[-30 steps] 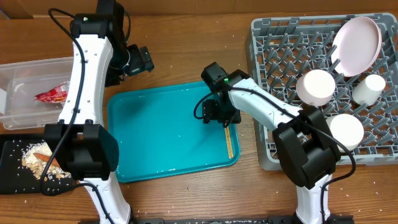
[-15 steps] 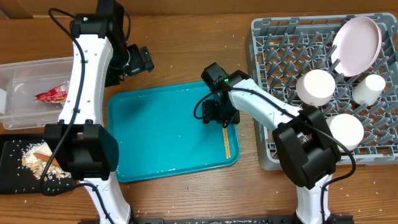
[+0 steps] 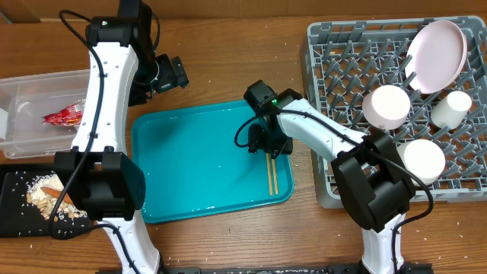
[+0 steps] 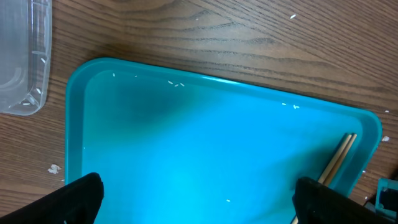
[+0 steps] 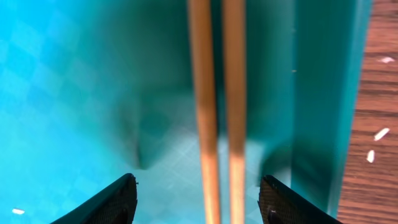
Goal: Sort waste into correct bins and load items into the dishwasher
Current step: 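Move the right gripper over the chopsticks on the teal tray, then grasp one chopstick with the right gripper and carry it to the rack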
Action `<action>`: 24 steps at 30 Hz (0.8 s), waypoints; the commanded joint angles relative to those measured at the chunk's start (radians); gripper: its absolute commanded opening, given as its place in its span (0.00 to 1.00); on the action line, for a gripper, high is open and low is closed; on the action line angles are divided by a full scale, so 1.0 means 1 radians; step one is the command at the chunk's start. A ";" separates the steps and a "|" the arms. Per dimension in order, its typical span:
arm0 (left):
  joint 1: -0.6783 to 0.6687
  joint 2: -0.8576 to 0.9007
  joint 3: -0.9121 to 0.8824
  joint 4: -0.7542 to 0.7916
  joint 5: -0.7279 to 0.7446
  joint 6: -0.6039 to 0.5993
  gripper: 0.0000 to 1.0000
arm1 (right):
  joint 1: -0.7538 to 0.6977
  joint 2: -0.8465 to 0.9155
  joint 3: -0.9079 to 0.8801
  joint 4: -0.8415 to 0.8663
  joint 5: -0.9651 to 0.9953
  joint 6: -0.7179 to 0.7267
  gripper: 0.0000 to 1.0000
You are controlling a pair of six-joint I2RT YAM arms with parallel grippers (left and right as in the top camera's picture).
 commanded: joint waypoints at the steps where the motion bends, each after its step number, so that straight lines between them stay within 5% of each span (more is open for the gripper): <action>1: -0.007 -0.011 -0.008 0.001 0.007 -0.014 1.00 | 0.004 -0.011 -0.003 -0.004 0.062 0.051 0.65; 10: -0.007 -0.011 -0.008 0.001 0.007 -0.014 1.00 | 0.024 -0.128 -0.003 -0.013 0.078 0.043 0.66; 24: -0.007 -0.011 -0.008 0.001 0.007 -0.014 1.00 | 0.124 -0.043 -0.004 0.033 0.135 0.028 0.66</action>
